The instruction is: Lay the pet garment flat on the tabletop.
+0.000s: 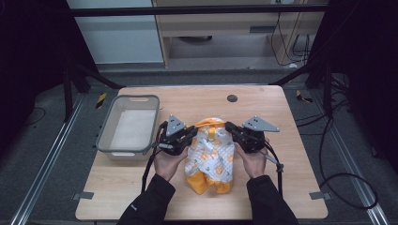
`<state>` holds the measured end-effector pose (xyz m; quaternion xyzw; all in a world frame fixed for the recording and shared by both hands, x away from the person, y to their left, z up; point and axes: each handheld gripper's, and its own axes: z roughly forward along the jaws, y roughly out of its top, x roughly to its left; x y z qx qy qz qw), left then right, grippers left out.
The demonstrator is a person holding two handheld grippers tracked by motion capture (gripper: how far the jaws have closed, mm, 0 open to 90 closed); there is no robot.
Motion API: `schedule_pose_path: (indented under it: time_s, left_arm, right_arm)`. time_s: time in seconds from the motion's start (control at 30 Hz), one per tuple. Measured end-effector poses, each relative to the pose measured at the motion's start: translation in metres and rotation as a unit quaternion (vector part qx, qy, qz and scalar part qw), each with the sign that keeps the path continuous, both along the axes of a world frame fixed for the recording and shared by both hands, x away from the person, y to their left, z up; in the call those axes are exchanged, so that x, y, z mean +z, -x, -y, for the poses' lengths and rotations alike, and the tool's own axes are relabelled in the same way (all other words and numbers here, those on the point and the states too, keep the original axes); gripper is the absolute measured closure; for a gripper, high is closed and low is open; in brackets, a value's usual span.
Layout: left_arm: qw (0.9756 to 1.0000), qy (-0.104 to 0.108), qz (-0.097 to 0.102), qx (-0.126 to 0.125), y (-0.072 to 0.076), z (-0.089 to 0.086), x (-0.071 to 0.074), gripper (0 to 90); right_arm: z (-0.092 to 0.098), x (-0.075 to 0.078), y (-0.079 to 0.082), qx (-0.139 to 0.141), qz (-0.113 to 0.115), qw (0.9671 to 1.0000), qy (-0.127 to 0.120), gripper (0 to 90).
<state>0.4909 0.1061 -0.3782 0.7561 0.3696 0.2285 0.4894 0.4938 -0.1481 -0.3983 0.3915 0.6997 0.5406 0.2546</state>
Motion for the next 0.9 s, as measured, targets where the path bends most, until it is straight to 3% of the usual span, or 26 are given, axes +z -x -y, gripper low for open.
schedule_pose_path:
  time_s: [0.27, 0.3, 0.37, 0.43, 0.5, 0.6, 0.9]
  left_arm:
    - [0.9986, 0.003, 0.015, 0.051, -0.036, 0.013, 0.001, 80.4]
    - [0.9981, 0.011, 0.016, 0.059, -0.041, 0.014, 0.0, 77.8]
    - [0.9964, 0.014, 0.014, 0.082, -0.049, 0.013, -0.004, 65.0]
    - [0.9956, 0.015, 0.006, 0.093, -0.052, 0.01, -0.005, 53.1]
    - [0.9952, 0.018, 0.003, 0.097, -0.05, 0.005, -0.004, 48.5]
    - [0.9954, 0.018, 0.001, 0.094, -0.043, -0.005, -0.001, 45.8]
    - [0.9977, 0.011, -0.014, 0.066, -0.014, -0.035, 0.001, 42.8]
  right_arm:
    - [-0.007, 0.0, -0.035, -0.058, 0.013, 0.9982, 0.009, 85.8]
    - [-0.008, -0.001, -0.04, -0.067, 0.017, 0.9975, 0.018, 84.7]
    - [-0.009, -0.001, -0.049, -0.08, 0.008, 0.9961, 0.036, 79.3]
    - [-0.006, -0.001, -0.054, -0.1, 0.013, 0.9938, 0.047, 74.1]
    - [0.001, -0.001, -0.055, -0.103, 0.01, 0.9939, 0.038, 68.6]
    - [0.01, 0.003, -0.05, -0.099, 0.007, 0.994, 0.046, 67.0]
    - [0.026, 0.021, -0.015, -0.059, -0.003, 0.9965, 0.06, 60.5]
